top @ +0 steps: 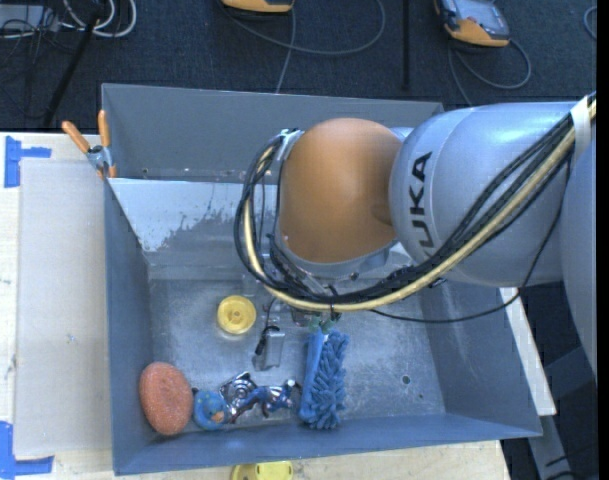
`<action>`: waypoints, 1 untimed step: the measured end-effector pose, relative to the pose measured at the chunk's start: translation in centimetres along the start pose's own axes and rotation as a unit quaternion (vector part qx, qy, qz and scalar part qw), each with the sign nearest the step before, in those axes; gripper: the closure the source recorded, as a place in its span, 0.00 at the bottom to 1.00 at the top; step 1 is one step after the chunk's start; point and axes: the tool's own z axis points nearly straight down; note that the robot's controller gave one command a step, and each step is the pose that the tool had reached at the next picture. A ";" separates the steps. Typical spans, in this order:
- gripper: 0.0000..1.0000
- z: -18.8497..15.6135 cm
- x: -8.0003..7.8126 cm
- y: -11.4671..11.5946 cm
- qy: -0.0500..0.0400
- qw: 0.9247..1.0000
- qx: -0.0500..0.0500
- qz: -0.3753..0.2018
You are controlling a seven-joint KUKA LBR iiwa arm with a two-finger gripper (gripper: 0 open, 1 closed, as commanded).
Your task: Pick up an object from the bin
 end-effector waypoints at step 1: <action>0.00 -0.5 -0.2 -0.1 -0.004 1.000 -0.001 0.003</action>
Offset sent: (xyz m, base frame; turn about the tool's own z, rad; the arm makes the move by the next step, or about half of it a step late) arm -0.0514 -0.0215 -0.1319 -0.2021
